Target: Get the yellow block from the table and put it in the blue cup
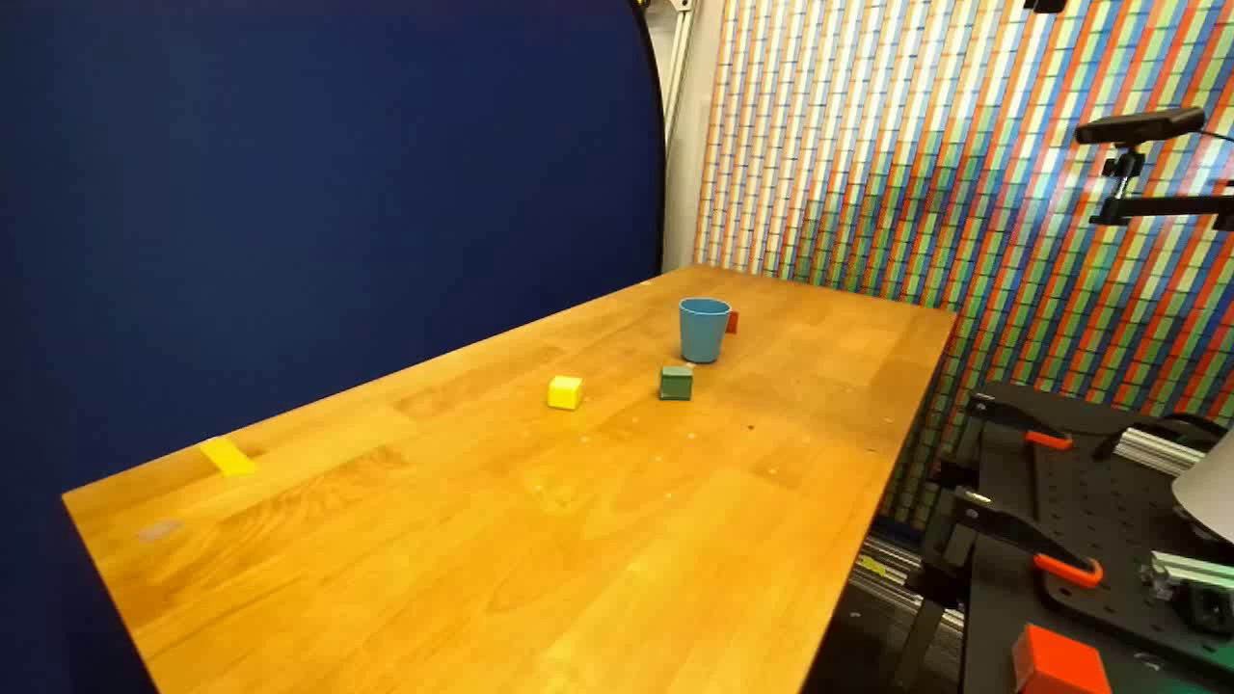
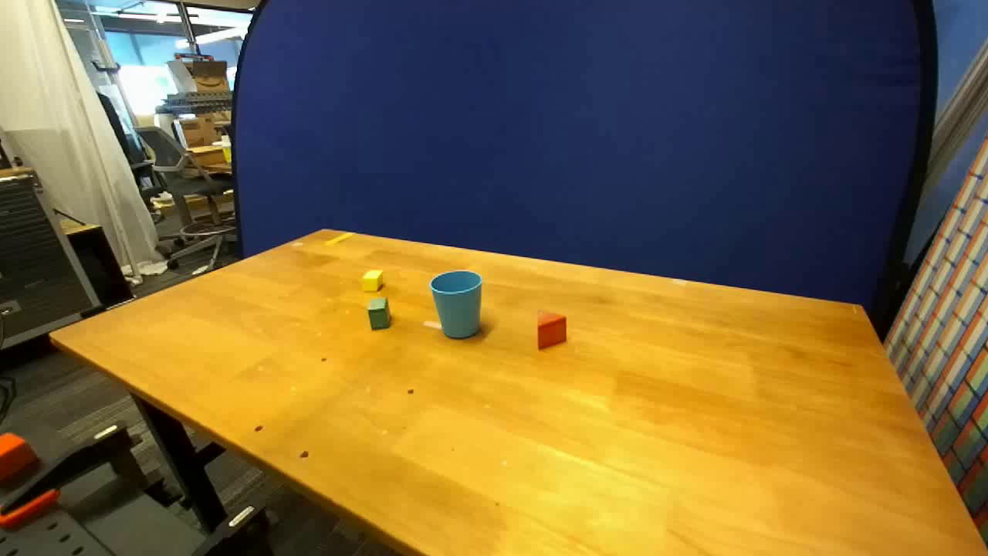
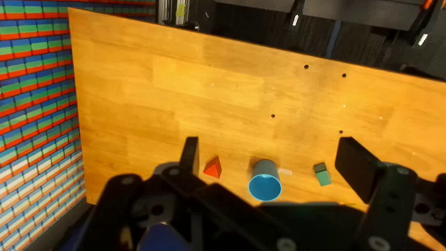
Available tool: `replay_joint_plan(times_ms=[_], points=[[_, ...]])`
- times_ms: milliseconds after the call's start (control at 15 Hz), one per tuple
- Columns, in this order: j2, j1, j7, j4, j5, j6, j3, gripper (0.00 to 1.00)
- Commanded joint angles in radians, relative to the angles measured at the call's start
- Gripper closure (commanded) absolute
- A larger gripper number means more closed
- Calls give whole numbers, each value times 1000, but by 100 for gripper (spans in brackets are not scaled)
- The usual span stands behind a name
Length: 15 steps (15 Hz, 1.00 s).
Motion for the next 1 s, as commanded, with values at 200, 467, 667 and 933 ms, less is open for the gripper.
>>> replay_joint_plan(times_ms=[200, 467, 667, 933], points=[[-3, 23, 14, 10, -13, -7, -13, 0], [-3, 23, 14, 10, -13, -7, -13, 0], [-3, 23, 14, 10, -13, -7, -13, 0], [135, 32, 95, -64, -26, 132, 17, 0]])
